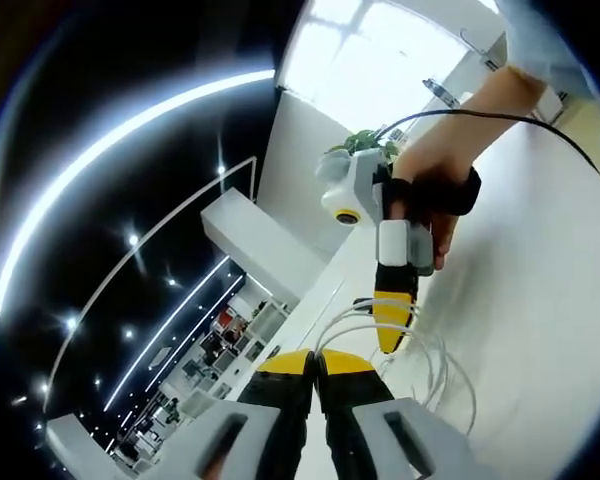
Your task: Peel open the Velcro strap on the desktop, arrange the wired earphones neatly onto it, and close the Velcro strap to secure them.
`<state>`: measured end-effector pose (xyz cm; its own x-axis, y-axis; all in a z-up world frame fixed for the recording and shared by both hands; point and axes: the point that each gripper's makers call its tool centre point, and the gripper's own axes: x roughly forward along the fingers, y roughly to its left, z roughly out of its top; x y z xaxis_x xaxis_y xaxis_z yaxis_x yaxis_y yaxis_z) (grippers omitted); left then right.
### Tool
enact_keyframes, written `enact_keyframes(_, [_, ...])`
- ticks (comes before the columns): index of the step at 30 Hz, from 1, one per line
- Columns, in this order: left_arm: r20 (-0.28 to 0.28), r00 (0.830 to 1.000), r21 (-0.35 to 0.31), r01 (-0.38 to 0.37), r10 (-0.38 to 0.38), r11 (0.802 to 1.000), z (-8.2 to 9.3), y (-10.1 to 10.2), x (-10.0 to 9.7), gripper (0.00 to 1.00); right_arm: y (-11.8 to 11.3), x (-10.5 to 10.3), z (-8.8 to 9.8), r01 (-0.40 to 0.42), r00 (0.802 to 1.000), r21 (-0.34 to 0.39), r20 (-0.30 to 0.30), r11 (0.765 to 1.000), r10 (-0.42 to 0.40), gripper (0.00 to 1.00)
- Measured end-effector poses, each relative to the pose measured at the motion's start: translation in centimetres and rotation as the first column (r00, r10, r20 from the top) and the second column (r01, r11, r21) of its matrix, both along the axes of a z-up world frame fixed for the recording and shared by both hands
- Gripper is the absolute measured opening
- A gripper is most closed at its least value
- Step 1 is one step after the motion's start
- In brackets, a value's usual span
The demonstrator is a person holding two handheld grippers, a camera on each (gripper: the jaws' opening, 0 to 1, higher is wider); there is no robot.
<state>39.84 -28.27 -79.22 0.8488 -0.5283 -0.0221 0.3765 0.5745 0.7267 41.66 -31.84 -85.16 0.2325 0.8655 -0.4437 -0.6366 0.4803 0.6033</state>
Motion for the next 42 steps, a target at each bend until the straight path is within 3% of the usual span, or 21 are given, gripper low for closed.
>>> enact_keyframes(1, [0.000,1.000,0.002,-0.002,0.002,1.000,0.0,0.1,0.0,0.06,0.0,0.1,0.1,0.002,1.000,0.000,0.009,1.000,-0.002,0.07])
enact_keyframes(7, [-0.010,1.000,0.005,-0.005,0.005,1.000,-0.3,0.1,0.1,0.06,0.0,0.4,1.9,-0.005,0.981,-0.028,0.195,1.000,0.010,0.04])
enact_keyframes(11, [-0.005,1.000,0.013,-0.008,0.008,1.000,-0.5,0.1,0.3,0.06,0.5,-0.3,2.9,-0.048,0.959,-0.040,0.278,0.998,0.057,0.04])
enact_keyframes(17, [-0.017,1.000,0.017,-0.008,0.008,1.000,-0.8,0.1,0.6,0.06,1.6,-1.9,4.1,-0.133,0.910,-0.057,0.388,0.989,0.145,0.04])
enact_keyframes(29, [-0.030,1.000,0.046,-0.004,0.006,0.999,-1.4,0.8,0.3,0.06,1.6,-1.6,4.1,-0.128,0.909,-0.049,0.394,0.991,0.137,0.04])
enact_keyframes(34, [0.001,1.000,0.124,-0.004,0.004,0.992,-1.9,0.8,0.4,0.07,1.7,-1.6,4.3,-0.135,0.912,-0.035,0.387,0.990,0.138,0.04])
enact_keyframes(42, [0.026,1.000,0.179,-0.013,0.008,0.984,-2.3,0.7,0.9,0.08,2.0,-1.9,4.4,-0.151,0.912,-0.023,0.382,0.988,0.148,0.04])
